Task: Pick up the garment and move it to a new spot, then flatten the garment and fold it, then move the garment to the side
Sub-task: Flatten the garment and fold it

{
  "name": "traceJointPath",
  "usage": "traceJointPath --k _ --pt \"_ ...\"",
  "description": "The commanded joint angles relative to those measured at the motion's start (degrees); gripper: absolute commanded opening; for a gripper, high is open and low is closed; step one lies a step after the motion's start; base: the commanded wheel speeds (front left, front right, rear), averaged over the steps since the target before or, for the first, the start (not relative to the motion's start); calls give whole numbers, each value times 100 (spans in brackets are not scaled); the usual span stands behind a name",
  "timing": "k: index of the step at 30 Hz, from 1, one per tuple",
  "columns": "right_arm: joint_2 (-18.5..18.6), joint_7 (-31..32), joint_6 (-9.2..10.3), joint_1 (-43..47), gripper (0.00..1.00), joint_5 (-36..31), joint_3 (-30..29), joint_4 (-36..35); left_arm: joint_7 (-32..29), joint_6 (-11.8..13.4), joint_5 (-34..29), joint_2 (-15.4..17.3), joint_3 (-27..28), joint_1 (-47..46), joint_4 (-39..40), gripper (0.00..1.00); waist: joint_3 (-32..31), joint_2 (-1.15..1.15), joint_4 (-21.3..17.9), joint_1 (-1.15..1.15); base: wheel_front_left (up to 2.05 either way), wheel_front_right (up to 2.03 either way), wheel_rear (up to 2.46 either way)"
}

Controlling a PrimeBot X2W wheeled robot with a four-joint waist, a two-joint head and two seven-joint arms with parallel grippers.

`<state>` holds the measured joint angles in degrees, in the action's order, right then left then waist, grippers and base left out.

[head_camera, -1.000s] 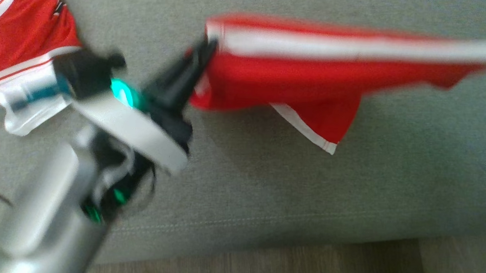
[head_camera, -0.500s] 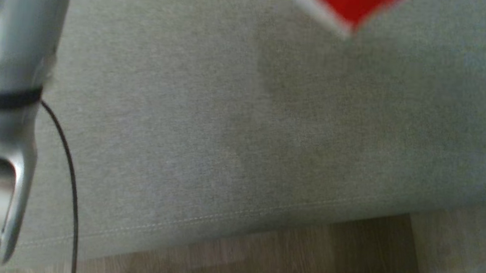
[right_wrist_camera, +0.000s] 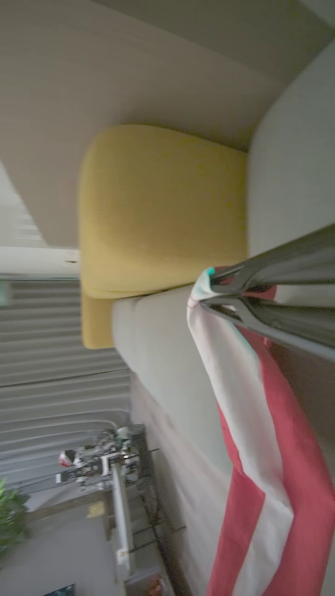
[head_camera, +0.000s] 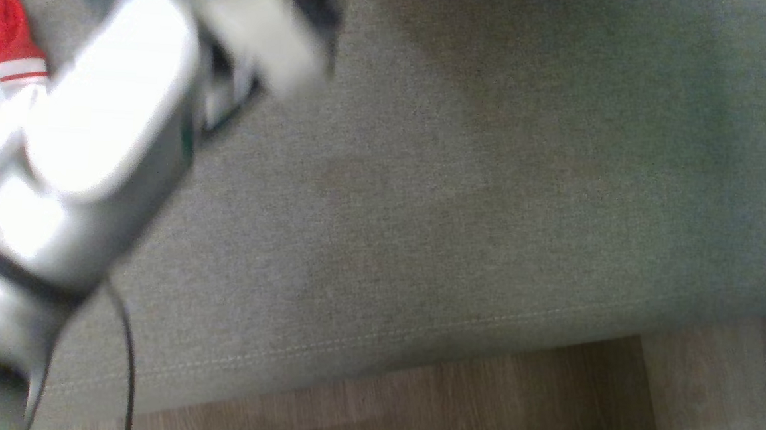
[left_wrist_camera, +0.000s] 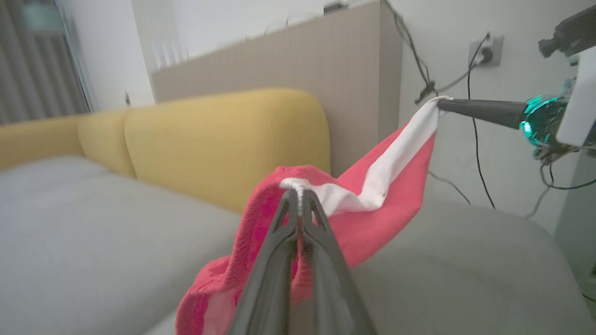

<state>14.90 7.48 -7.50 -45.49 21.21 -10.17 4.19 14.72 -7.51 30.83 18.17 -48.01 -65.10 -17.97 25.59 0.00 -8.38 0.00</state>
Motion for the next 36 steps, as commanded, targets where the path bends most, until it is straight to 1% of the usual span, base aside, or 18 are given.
traceJointPath --k 1,5,7,9,13,17,20,22,23,26,29,36 --pt "45 108 1 476 0 66 -47 -377 26 3 50 325 100 179 279 0 -56 0 36 0 0 0 0" --pt "-230 466 1 2597 0 201 -307 -1098 27 3 134 699 -249 1667 819 0 -192 0 68 0 0 0 0" --pt "-482 572 1 3446 0 361 -433 -1317 27 3 116 792 -233 2383 929 0 -293 0 79 0 0 0 0" --pt "-642 694 1 4115 0 542 -474 -1502 27 3 66 799 -127 3054 961 0 -406 0 80 0 0 0 0" --pt "-751 872 1 4919 0 721 -580 -1844 27 23 -30 704 228 4158 1087 0 -693 0 74 0 0 0 0" --pt "-754 1015 1 5291 0 734 -822 -2307 28 30 -136 680 505 4908 1396 0 -905 0 140 0 0 0 0" --pt "-736 1188 1 5280 0 690 -887 -2569 28 22 -98 680 572 5122 1558 0 -1011 0 218 0 0 0 0" --pt "-648 1356 1 5098 0 643 -861 -2556 28 16 54 640 597 5091 1583 0 -1053 0 262 0 0 0 0" --pt "-646 1464 1 4950 0 695 -852 -2464 9 12 125 631 543 5017 1565 0 -1062 0 285 0 0 0 0" --pt "-420 1834 1 4439 0 599 -804 -2013 -124 6 363 518 288 4630 1435 0 -1040 0 395 0 0 0 0" --pt "-103 2129 1 3827 0 327 -680 -1590 -213 4 709 383 65 4150 1241 0 -944 0 508 0 0 0 0" --pt "632 2513 1 2186 0 -87 -171 -757 -266 3 1530 90 44 3006 759 0 -463 0 811 0 0 0 0"
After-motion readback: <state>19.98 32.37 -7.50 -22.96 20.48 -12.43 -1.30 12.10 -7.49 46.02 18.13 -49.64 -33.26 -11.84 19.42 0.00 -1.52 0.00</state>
